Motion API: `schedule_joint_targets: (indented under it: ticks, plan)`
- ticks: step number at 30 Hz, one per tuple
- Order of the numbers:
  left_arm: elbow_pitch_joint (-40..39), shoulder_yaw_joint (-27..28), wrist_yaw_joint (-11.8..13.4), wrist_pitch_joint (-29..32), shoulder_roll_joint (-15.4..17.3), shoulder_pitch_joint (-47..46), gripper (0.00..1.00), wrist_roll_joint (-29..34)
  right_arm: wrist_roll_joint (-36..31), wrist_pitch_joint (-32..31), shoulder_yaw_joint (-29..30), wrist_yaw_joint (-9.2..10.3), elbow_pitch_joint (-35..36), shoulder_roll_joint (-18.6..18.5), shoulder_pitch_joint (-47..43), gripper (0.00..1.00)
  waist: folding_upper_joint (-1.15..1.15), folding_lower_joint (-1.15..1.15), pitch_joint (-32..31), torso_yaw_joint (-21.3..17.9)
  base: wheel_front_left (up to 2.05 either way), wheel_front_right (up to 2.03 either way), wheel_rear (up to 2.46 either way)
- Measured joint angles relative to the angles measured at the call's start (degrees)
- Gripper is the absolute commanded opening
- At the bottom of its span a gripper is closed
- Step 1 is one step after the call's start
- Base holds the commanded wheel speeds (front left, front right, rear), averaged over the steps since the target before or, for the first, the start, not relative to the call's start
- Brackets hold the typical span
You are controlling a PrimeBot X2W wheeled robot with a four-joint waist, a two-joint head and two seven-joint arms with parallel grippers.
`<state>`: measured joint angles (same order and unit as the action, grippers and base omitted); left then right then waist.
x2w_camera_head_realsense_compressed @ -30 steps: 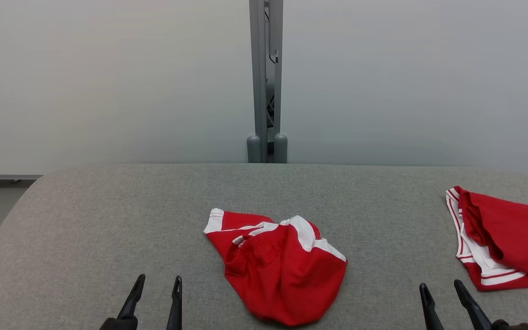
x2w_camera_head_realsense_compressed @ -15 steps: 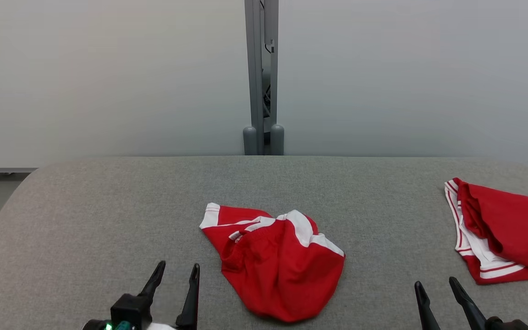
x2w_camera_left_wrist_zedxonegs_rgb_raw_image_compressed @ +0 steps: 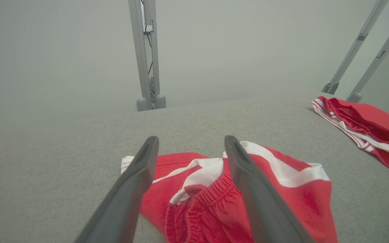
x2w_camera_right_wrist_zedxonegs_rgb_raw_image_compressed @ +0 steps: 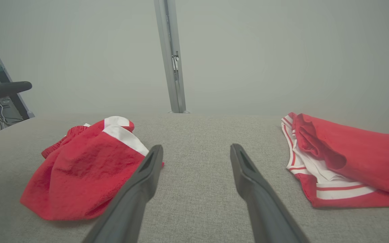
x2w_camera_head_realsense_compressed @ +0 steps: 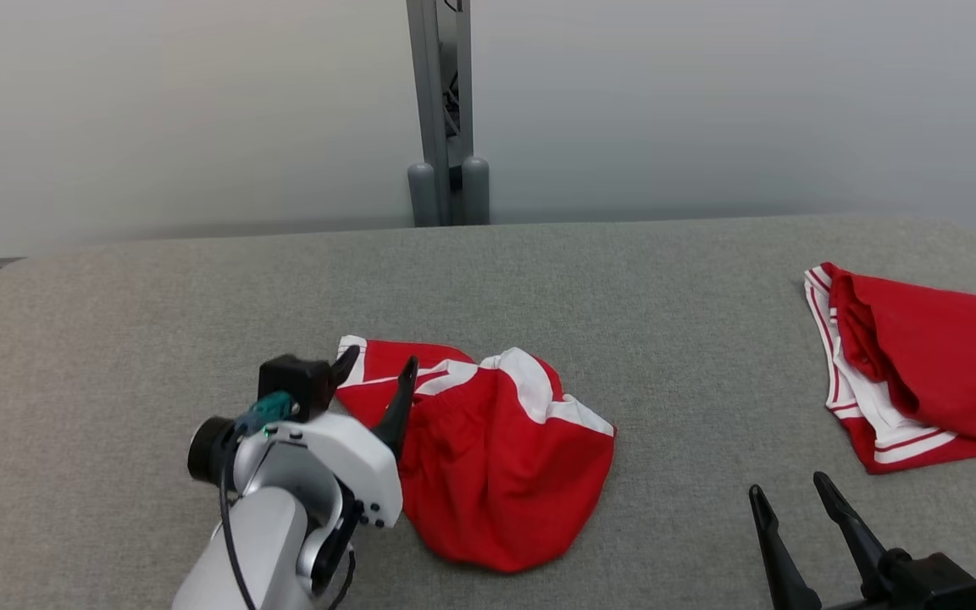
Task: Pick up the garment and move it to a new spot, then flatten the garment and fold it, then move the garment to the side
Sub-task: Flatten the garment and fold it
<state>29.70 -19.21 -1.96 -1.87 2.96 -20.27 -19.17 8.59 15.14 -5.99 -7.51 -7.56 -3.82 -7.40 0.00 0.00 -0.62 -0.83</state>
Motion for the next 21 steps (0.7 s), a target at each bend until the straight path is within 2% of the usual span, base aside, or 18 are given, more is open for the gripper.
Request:
schedule_joint_targets:
  ticks: [10, 13, 21]
  plan:
    - [10.36, -6.71, -0.42, 9.21, -0.18, -16.12, 1.00, -4.79, -0.08, 0.00, -1.57, 0.00, 0.09, -0.80, 5.49, 1.00, 0.00, 0.00, 7.16, -3.11, 0.00, 0.00, 0.00]
    - [14.00, -8.56, -0.51, 9.94, -0.16, -20.13, 1.00, -4.82, -0.07, 0.00, -1.91, 0.00, 0.02, -0.91, 6.78, 1.00, 0.00, 0.00, 9.10, -4.21, 0.00, 0.00, 0.00]
    - [22.81, -14.71, -2.11, 14.32, -0.18, -24.98, 1.00, -5.76, -0.07, 0.00, -2.30, 0.00, -0.23, -0.84, 8.92, 1.00, 0.00, 0.00, 12.85, -7.20, 0.00, 0.00, 0.00]
